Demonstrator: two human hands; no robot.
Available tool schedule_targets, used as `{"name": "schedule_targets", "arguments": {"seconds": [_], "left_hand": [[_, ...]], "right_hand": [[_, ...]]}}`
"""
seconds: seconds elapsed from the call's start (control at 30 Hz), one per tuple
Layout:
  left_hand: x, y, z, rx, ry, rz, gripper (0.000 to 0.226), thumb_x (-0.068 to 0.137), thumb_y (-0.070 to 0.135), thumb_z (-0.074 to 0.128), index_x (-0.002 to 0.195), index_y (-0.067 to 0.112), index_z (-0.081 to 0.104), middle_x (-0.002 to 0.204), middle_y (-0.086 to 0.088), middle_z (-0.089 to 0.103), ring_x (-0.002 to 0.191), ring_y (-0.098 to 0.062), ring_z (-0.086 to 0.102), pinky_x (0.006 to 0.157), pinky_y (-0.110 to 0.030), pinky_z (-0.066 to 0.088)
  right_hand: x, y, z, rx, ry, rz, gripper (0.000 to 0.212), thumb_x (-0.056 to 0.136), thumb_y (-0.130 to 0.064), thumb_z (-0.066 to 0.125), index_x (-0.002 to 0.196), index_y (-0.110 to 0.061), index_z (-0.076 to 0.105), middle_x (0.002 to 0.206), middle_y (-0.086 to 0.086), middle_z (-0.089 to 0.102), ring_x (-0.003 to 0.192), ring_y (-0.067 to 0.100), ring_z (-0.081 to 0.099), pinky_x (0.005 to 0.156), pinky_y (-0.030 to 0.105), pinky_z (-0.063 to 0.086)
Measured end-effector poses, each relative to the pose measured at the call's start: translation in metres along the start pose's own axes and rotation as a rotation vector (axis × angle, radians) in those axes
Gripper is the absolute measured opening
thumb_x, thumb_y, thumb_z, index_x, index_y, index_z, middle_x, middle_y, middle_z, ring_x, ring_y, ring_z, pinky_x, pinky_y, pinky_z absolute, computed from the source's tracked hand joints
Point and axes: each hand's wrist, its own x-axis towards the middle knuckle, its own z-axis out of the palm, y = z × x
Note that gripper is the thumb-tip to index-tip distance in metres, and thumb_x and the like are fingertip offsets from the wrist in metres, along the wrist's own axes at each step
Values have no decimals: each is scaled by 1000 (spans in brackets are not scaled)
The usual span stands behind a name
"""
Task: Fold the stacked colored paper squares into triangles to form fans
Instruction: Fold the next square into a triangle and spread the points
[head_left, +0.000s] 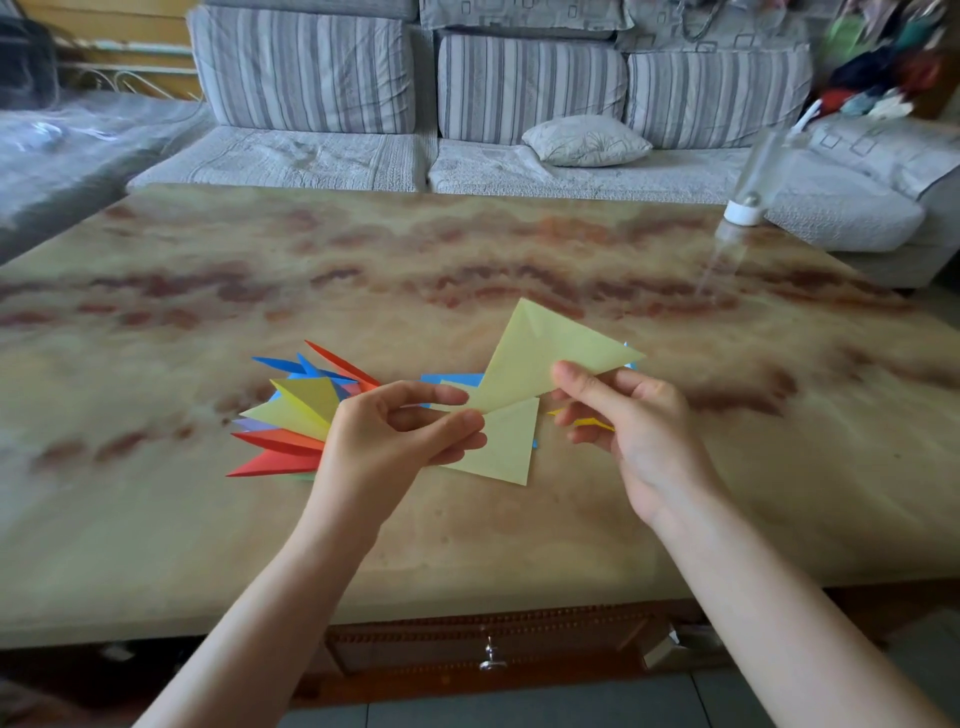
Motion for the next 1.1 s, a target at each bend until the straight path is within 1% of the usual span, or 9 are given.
{"name": "schedule_targets", "arguments": {"seconds": [0.13,0.23,0.33,0.43,0.53,0.7,0.87,1.0,1.1], "left_hand": [[4,2,-13,-39,46,8,11,77,2,72,88,4,68,72,-9,74,68,-17,73,63,-20,58],[0,3,-10,-59,-37,-51,16,85,9,65,100,4,65,78,-12,75,73,-20,73,63,-23,59],[-4,5,-1,-144,-166,-170,29,94,31,49,113,11,58,86,-18,74,80,-25,73,63,-28,59],[0,8,1,-307,-202,-279,40,92,45,44,115,15,56,85,-15,74,81,-27,73,60,-30,59],[6,3,-2,-290,-145,-244,41,84,34,57,119,12,59,86,-7,74,73,-16,71,59,-26,57],[8,-6,-9,-201,-152,-155,42,82,4,63,122,17,60,87,0,73,74,-10,67,67,-19,56],[7,-5,-10,-216,-194,-127,37,82,3,62,116,17,63,92,-3,74,74,-10,67,63,-16,53],[7,-5,-9,-198,-202,-80,35,80,4,63,113,19,65,92,-3,74,79,-13,66,79,-23,54],[4,-5,-5,-174,-211,-48,32,84,5,61,111,21,65,95,-2,74,84,-13,67,82,-24,52]], "right_hand": [[6,-10,-13,35,18,-60,24,67,-25,74,74,-4,64,68,7,68,51,11,60,48,19,47],[5,-4,-13,-107,19,-170,20,69,-23,77,70,-6,65,58,2,66,51,10,58,53,21,48],[1,3,-9,-419,-5,-538,15,75,-19,77,66,-9,69,60,-1,64,56,9,57,58,21,45],[-1,12,-9,-758,-181,-994,13,82,-15,65,79,-6,74,79,3,64,73,14,60,65,25,47],[-3,18,-7,-884,-237,-1101,9,82,-7,66,81,-9,75,87,3,62,75,15,58,67,30,48],[-1,18,-6,-735,-371,-872,9,81,-11,67,83,-14,75,100,-6,55,81,17,52,68,31,47],[-6,14,-3,-575,-461,-649,9,79,-23,70,85,-24,76,102,-8,53,85,11,50,77,21,43],[-4,15,2,-421,-486,-468,9,75,-30,74,77,-39,73,93,-18,58,84,3,56,78,18,45],[-5,13,5,-276,-414,-341,3,76,-29,73,74,-28,73,78,-8,66,74,9,60,73,23,49]]}}
